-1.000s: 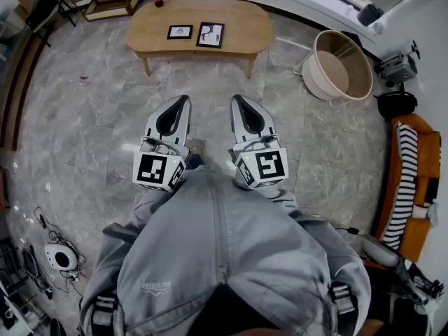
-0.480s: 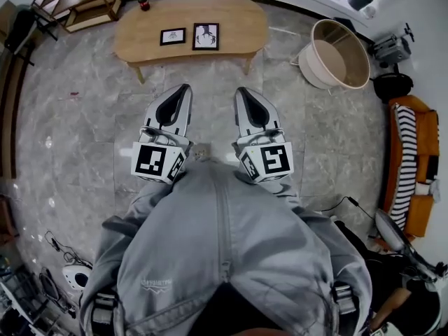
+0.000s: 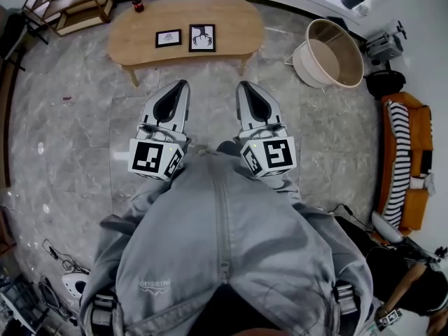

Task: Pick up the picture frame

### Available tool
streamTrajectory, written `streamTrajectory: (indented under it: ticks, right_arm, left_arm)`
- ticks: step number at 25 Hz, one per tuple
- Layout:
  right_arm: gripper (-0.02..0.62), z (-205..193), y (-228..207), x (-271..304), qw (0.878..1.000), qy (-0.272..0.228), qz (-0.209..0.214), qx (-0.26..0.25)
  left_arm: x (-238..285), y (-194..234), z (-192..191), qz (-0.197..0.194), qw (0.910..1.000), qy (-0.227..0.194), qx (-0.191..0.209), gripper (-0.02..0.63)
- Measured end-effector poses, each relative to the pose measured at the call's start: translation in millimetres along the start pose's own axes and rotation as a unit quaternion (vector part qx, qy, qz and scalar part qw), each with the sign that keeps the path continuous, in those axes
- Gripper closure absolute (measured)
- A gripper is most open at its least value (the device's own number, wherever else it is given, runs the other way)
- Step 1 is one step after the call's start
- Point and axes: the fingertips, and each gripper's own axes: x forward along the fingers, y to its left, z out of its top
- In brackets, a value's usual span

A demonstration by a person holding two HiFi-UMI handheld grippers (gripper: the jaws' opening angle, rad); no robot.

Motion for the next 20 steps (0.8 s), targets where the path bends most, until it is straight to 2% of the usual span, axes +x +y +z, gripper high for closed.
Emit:
streamTrajectory:
  ticks: [11,20]
  right_arm:
    - [0.563,2,5,25,1.0,0.009,0.005,-0.004]
    - [0.563,-5,-14,44,1.0,0.002,0.005,0.008]
  left_arm:
    - [6,26,2,0.006,0.9999,0.003,-0.011,0.588]
    - [28,35,-12,0.001,0.9999,0.012,-0.008,0.588]
